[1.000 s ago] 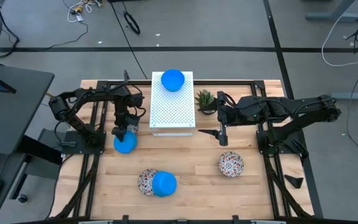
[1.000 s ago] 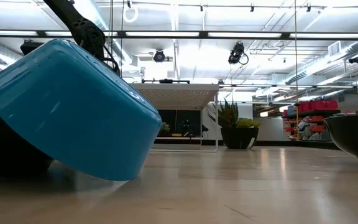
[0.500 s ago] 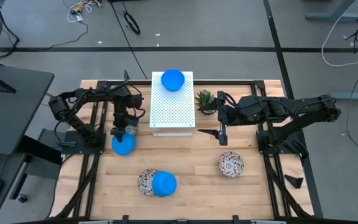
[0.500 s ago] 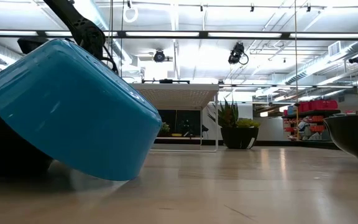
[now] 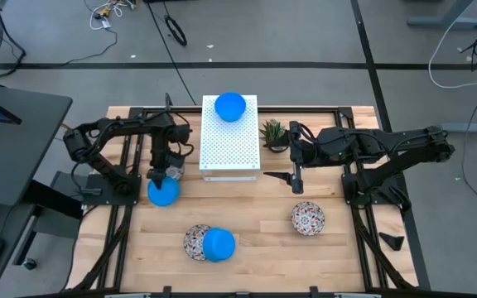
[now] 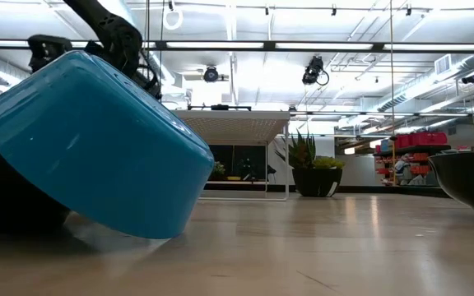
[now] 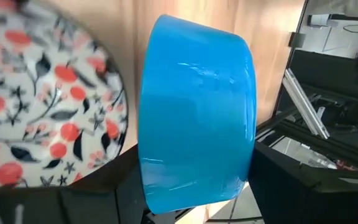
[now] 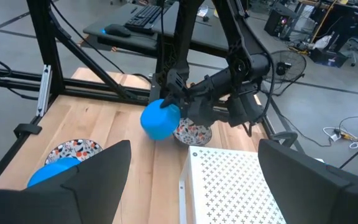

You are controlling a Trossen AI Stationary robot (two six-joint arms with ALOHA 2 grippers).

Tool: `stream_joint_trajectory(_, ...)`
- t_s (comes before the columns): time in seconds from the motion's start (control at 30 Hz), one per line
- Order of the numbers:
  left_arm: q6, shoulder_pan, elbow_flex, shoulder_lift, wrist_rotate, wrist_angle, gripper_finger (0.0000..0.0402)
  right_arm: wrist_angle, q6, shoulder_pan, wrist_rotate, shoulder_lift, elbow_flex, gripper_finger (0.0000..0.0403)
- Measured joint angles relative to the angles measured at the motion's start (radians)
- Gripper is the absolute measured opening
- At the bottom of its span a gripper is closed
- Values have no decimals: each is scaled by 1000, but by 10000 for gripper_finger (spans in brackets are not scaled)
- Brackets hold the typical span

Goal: Pick & Place Mini bowls
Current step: Stack the top blue bowl on top of the blue bowl on the shelf

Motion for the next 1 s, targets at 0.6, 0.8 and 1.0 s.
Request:
stream_joint_trajectory(0.6,-112,-162,242,-36,11,-102,232,-5,238,0,-134,0,0,354)
stream_joint_trajectory(0.8,-172,-220,362,-58,0,-103,237,-4,258,0,-134,0,0,354)
stream_joint_trajectory(1.0,-223,-285,486,-72,-65,-97,234,5,262,0,-132,0,0,354)
